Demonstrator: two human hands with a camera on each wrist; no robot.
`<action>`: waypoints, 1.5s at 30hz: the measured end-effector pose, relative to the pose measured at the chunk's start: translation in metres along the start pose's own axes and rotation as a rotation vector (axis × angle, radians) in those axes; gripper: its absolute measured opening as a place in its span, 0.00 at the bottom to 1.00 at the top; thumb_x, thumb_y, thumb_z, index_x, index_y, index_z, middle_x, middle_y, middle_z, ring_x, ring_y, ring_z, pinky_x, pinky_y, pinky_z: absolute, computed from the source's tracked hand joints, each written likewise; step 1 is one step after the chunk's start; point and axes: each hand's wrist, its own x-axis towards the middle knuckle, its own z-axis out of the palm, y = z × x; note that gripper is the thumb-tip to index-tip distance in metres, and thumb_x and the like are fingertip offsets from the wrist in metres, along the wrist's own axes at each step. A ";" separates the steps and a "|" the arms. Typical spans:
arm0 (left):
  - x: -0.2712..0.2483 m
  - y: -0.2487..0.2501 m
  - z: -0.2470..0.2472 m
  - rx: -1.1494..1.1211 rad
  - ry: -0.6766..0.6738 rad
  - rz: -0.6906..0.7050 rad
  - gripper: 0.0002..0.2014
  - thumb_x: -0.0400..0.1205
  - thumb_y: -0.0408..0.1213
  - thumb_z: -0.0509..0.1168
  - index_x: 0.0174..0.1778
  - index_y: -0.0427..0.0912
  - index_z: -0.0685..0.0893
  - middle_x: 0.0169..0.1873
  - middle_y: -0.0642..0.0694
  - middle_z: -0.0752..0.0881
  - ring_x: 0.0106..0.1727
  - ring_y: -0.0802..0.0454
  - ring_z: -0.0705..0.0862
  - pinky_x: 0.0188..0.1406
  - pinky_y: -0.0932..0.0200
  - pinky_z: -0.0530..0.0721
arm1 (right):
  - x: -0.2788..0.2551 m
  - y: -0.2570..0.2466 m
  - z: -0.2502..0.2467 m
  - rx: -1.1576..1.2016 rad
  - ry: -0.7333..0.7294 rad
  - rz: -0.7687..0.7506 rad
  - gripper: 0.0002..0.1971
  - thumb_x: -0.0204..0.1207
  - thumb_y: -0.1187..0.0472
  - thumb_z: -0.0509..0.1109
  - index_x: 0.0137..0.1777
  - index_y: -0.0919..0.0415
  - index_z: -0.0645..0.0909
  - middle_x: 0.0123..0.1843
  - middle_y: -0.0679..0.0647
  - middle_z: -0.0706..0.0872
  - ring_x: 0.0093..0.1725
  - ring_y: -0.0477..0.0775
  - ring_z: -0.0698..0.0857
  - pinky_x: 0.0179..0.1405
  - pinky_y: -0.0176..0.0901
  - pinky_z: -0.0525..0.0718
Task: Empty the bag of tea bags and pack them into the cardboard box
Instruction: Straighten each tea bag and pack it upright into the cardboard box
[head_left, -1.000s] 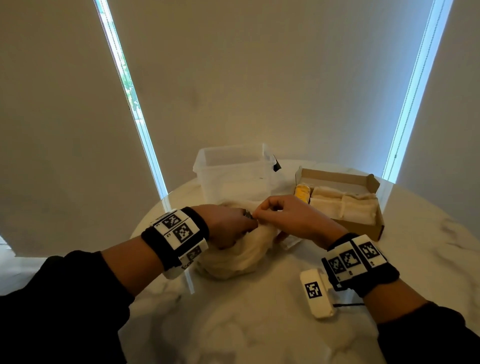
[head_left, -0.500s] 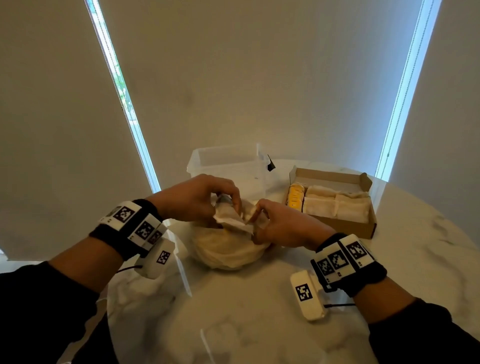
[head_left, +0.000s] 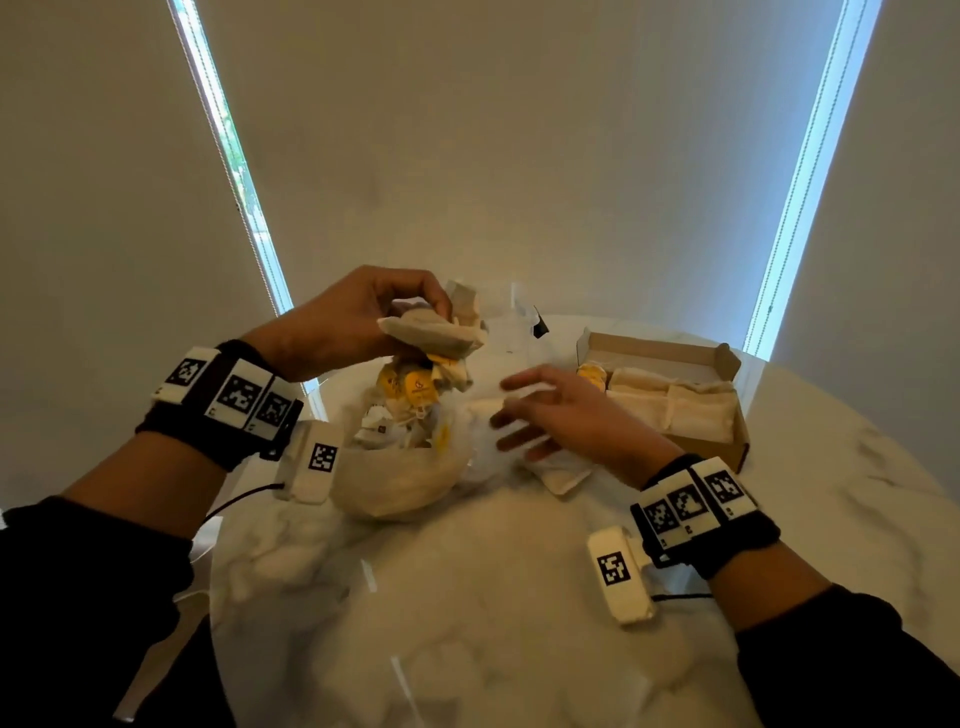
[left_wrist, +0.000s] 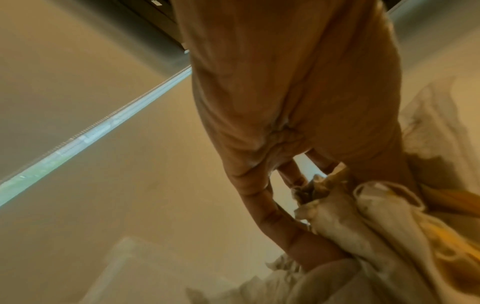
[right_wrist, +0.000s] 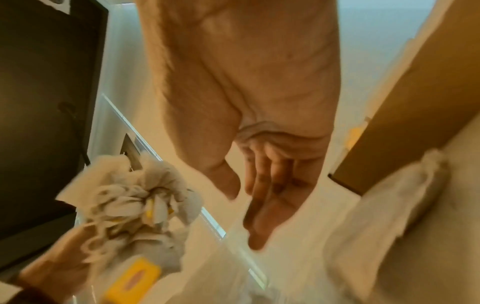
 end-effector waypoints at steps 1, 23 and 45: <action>0.002 0.006 0.005 -0.012 -0.031 0.010 0.13 0.77 0.29 0.80 0.55 0.37 0.88 0.59 0.35 0.91 0.63 0.35 0.92 0.62 0.33 0.91 | 0.002 -0.001 -0.008 0.018 0.116 -0.029 0.13 0.91 0.56 0.70 0.72 0.56 0.80 0.56 0.54 0.96 0.50 0.54 0.97 0.43 0.45 0.94; 0.051 0.000 0.071 0.192 -0.379 -0.237 0.13 0.89 0.44 0.71 0.69 0.59 0.89 0.63 0.59 0.91 0.55 0.57 0.94 0.53 0.54 0.91 | -0.011 0.002 -0.064 -0.433 0.135 0.077 0.05 0.84 0.53 0.78 0.55 0.52 0.92 0.44 0.46 0.96 0.43 0.46 0.95 0.43 0.39 0.93; 0.083 -0.034 0.140 0.764 -0.482 -0.404 0.12 0.86 0.49 0.74 0.62 0.50 0.91 0.58 0.52 0.91 0.55 0.52 0.86 0.51 0.53 0.84 | -0.007 0.006 -0.055 -0.904 -0.313 0.170 0.14 0.86 0.56 0.73 0.68 0.41 0.90 0.50 0.41 0.95 0.47 0.38 0.91 0.64 0.50 0.91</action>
